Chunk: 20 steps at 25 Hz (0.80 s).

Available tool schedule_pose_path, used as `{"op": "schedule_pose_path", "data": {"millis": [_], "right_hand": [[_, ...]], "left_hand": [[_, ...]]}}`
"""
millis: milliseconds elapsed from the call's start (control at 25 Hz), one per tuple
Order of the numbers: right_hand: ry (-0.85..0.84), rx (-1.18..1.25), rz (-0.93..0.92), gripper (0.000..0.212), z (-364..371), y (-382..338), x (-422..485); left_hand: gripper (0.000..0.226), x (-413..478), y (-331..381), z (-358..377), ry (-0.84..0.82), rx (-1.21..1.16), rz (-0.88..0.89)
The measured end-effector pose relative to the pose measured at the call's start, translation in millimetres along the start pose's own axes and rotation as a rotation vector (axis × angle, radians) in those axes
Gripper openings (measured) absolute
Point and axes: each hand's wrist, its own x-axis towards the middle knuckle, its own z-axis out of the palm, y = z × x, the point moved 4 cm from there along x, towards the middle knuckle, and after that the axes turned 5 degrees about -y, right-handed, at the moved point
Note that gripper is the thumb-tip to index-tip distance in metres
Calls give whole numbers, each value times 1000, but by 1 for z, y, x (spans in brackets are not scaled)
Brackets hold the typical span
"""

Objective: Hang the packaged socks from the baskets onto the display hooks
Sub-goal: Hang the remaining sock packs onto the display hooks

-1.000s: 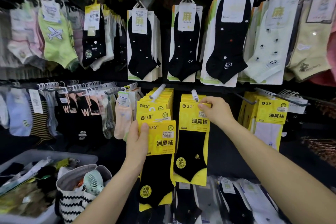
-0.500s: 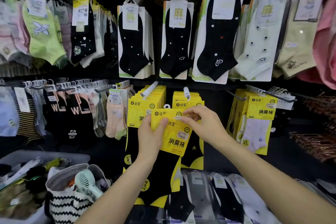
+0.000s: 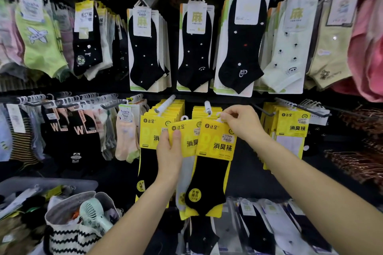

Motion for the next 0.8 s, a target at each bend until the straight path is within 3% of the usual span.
{"op": "schedule_pose_path", "data": {"millis": [280, 400, 600, 800], "right_hand": [[-40, -73, 1, 21, 18, -12, 22], [-56, -114, 61, 23, 22, -10, 22], [86, -99, -78, 12, 10, -13, 3], [-235, -75, -208, 14, 21, -16, -19]], "left_hand": [[22, 8, 2, -55, 32, 25, 26], [10, 9, 3, -60, 16, 29, -3], [4, 1, 1, -38, -65, -33, -33], [1, -7, -2, 5, -157, 13, 23]]}}
